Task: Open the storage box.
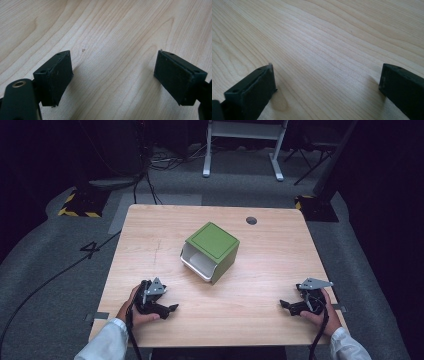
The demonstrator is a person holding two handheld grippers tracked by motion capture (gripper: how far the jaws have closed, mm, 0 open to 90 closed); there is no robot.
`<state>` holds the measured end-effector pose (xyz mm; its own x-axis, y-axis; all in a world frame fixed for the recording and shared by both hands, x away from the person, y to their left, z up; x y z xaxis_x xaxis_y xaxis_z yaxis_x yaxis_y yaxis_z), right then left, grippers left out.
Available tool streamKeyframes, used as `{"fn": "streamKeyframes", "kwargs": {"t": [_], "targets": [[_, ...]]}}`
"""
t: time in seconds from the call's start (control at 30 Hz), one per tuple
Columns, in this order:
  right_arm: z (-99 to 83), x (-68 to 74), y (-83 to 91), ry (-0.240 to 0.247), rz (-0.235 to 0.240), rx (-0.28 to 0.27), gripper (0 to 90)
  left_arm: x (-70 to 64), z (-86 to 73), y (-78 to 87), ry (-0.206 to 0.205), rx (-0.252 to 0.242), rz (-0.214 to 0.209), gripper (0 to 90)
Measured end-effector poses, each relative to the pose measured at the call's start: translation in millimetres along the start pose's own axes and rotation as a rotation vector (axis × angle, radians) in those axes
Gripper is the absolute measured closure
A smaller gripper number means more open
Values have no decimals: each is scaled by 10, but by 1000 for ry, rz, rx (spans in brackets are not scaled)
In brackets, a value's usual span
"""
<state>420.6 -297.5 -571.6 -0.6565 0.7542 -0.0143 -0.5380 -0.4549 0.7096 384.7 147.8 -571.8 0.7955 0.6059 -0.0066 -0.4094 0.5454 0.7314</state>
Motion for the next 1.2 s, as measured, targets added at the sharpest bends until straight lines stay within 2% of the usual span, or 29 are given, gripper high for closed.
{"fn": "streamKeyframes", "kwargs": {"t": [0.2,0.37,0.43,0.53,0.6,0.7,0.77,0.83,1.0,1.17,1.2], "targets": [[1,0,0,0,1,0,5,-3,22,-18,3,1,3,155],[2,-1,-2,2,3,0,5,10,39,-21,12,30,9,157],[3,-1,-3,3,3,0,5,12,65,-36,21,26,-4,160],[4,0,-4,3,3,0,5,-17,123,-36,8,21,-38,172],[3,0,-3,1,2,0,5,-34,203,-45,-3,8,-34,189],[3,0,-3,1,1,0,5,-43,261,-52,-1,2,-43,189],[3,0,-3,1,1,0,5,-52,381,-59,2,-18,-52,198],[3,0,-3,1,2,-1,5,-57,423,-65,-1,-23,-52,201],[3,0,-3,1,2,0,5,-103,612,-106,-32,-48,-53,204],[3,0,-3,1,2,0,5,-169,797,-153,-57,-63,-69,201],[3,0,-3,1,2,-1,5,-197,883,-165,-64,-76,-82,200]]}}
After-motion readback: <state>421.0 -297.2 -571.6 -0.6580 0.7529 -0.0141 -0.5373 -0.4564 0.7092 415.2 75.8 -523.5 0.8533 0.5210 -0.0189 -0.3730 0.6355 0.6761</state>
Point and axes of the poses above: each handheld gripper's, and its own axes: y roughly backward along the jaws, z roughly out of its top, x roughly to its left, the point moved 9 cm from there along -y, roughly forward along the jaws, and after that the axes turned 1 degree about x, right-handed, at the moved point
